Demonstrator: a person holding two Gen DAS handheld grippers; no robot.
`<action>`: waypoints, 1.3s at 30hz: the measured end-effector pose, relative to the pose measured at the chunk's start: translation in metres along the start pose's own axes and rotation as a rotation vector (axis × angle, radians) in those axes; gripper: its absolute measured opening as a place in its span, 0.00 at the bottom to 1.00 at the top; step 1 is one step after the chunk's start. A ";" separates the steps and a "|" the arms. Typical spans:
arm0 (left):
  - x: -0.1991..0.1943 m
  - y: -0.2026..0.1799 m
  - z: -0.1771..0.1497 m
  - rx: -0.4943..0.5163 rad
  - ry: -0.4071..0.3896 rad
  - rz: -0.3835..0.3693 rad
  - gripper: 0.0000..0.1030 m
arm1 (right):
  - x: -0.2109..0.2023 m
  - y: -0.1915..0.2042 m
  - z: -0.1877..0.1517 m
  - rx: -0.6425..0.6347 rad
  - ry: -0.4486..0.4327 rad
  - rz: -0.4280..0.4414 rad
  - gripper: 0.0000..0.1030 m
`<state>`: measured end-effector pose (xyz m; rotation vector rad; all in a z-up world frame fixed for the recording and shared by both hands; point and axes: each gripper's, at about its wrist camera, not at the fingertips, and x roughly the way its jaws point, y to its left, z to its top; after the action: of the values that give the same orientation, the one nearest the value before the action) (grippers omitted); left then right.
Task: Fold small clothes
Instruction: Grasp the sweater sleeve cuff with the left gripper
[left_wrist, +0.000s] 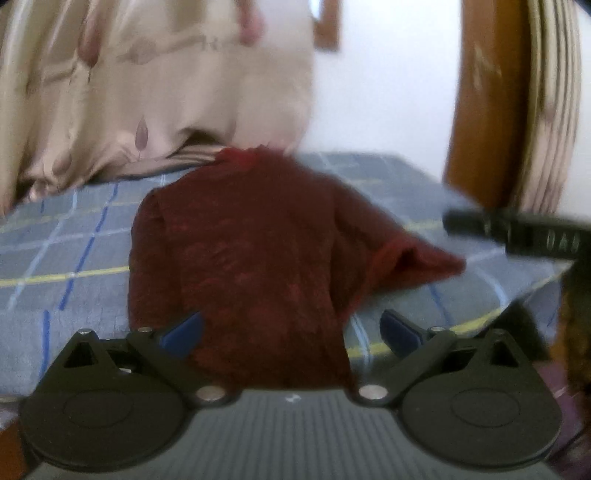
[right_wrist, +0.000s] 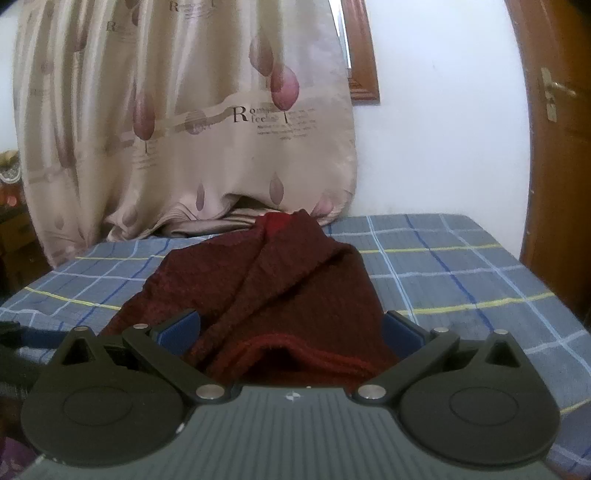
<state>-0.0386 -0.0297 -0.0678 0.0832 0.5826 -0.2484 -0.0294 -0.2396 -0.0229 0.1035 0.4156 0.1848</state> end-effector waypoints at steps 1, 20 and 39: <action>0.002 -0.006 -0.001 0.030 0.005 0.022 0.99 | -0.001 -0.002 -0.002 0.007 0.002 -0.001 1.00; 0.042 -0.022 -0.014 0.186 0.157 0.193 0.16 | -0.006 -0.036 -0.009 0.102 0.011 -0.032 1.00; -0.032 0.141 0.137 -0.239 -0.143 0.389 0.15 | 0.011 -0.029 0.005 0.032 0.037 -0.038 1.00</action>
<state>0.0450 0.0935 0.0651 -0.0526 0.4391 0.1919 -0.0135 -0.2659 -0.0267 0.1242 0.4567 0.1429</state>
